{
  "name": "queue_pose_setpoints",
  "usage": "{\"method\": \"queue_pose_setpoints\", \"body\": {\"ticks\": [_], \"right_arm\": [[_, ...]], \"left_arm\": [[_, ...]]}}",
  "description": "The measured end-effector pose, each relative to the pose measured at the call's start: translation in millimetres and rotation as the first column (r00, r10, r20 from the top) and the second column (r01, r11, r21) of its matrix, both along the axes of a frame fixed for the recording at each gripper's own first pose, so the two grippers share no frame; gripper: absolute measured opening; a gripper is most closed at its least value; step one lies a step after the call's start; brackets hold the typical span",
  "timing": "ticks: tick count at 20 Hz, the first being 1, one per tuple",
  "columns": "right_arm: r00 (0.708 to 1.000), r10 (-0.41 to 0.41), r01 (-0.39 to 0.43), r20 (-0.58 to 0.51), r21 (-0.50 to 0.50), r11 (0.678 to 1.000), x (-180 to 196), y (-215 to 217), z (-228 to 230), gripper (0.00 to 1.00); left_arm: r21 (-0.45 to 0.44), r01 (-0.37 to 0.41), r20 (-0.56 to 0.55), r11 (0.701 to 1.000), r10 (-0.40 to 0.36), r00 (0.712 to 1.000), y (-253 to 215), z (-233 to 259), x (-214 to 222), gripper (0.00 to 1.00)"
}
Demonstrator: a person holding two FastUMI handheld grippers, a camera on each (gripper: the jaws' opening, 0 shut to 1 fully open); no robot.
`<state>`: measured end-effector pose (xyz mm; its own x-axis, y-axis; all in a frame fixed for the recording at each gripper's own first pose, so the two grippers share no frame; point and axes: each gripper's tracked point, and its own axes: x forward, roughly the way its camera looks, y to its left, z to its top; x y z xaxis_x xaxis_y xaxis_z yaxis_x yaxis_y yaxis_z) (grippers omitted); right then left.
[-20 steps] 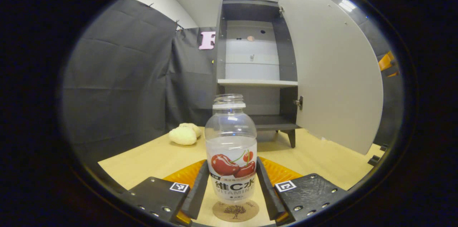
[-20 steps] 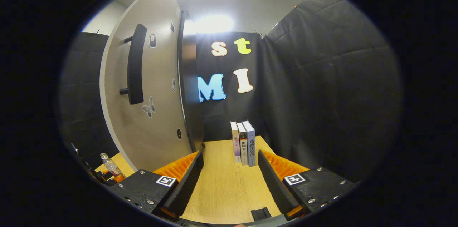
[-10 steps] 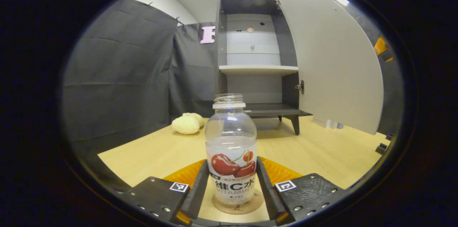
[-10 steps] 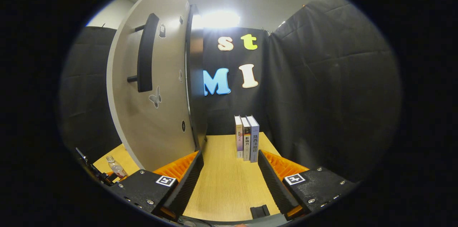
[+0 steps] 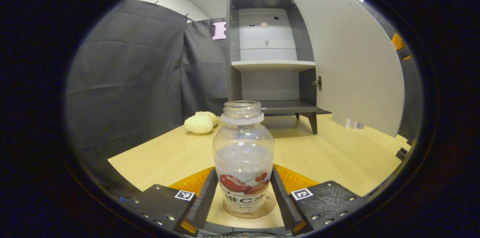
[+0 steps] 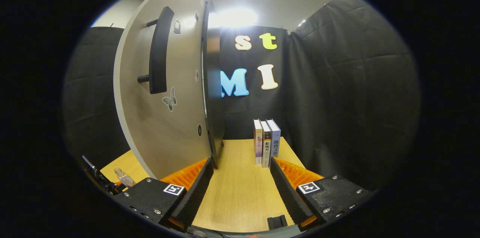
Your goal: Open the cabinet door with the right hand, grasp the bottle in the cabinet with the left hand and place it on the coaster, then close the cabinet door with the right hand.
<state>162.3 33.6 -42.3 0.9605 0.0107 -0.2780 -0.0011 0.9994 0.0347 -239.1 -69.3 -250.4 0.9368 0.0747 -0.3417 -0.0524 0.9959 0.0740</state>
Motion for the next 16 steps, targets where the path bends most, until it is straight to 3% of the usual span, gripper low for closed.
{"method": "queue_pose_setpoints", "body": {"ticks": [2, 3, 10, 16], "right_arm": [[1.000, 0.004, -0.004, 0.008, 0.010, 1.000, 3.6, -0.9, 3.9, 0.94], [1.000, 0.005, -0.006, 0.014, 0.017, 1.000, 4.7, -2.3, 7.2, 0.94], [0.998, 0.007, -0.012, 0.069, 0.072, 0.997, 17.4, -9.0, 34.7, 0.94], [0.988, -0.026, 0.027, 0.150, -0.006, 1.000, 26.6, -17.5, 83.3, 0.94]], "left_arm": [[0.011, 0.004, 0.005, 1.000, -0.004, 1.000, -1.6, 13.4, 0.5, 0.72], [0.014, 0.003, 0.007, 1.000, -0.003, 1.000, -2.7, 20.0, -3.1, 0.77], [0.023, -0.051, 0.027, 0.998, 0.050, 0.998, -3.8, 74.9, -17.4, 0.77], [-0.023, -0.096, 0.059, 0.995, 0.097, 0.994, 10.5, 147.2, -21.2, 0.77]]}}
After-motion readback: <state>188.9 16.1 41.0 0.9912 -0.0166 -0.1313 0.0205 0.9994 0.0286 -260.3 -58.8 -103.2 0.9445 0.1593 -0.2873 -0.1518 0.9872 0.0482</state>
